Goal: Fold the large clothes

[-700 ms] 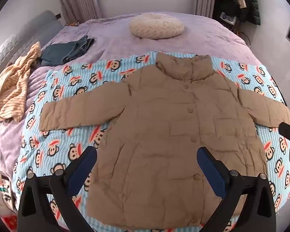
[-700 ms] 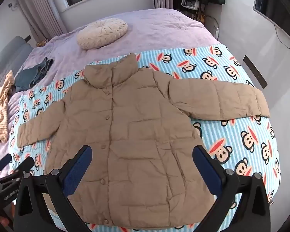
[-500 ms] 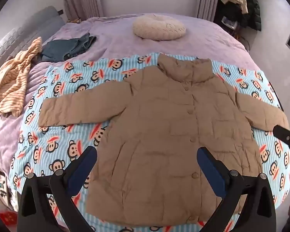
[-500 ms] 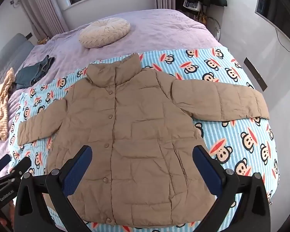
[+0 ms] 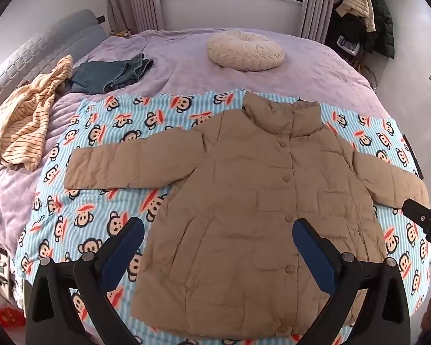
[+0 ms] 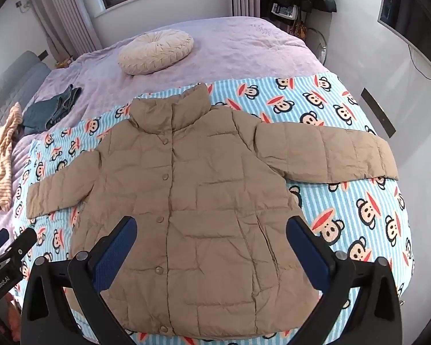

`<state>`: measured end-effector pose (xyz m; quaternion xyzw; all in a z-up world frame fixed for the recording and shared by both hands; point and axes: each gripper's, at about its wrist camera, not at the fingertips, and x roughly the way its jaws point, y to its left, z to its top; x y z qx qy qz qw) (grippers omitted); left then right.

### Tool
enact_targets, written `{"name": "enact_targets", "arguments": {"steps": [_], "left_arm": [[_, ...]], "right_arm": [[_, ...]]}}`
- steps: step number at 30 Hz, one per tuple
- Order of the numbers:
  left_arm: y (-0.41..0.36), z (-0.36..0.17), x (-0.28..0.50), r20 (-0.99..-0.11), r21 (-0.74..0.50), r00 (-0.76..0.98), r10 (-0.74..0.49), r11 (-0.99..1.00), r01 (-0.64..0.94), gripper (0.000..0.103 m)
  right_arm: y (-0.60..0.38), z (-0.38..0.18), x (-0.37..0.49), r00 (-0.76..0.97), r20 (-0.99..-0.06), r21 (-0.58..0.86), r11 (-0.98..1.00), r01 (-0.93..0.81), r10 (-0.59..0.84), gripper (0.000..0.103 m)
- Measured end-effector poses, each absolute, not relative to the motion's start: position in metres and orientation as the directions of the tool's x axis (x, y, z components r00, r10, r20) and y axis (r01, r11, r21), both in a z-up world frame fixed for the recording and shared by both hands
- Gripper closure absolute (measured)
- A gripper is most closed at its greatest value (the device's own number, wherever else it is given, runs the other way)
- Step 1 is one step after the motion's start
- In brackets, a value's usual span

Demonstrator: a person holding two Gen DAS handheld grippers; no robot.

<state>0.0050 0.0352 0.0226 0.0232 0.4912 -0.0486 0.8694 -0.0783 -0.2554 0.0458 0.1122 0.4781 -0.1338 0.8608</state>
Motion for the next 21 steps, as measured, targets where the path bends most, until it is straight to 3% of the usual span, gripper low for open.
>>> {"name": "enact_targets", "arguments": {"steps": [21], "left_arm": [[0.0311,0.0226,0.0022,-0.857,-0.001,0.512,-0.058,0.994,0.109,0.0]], "right_arm": [[-0.2588,0.0456,-0.078,0.509,-0.852,0.073,0.934,0.351,-0.125,0.0]]}}
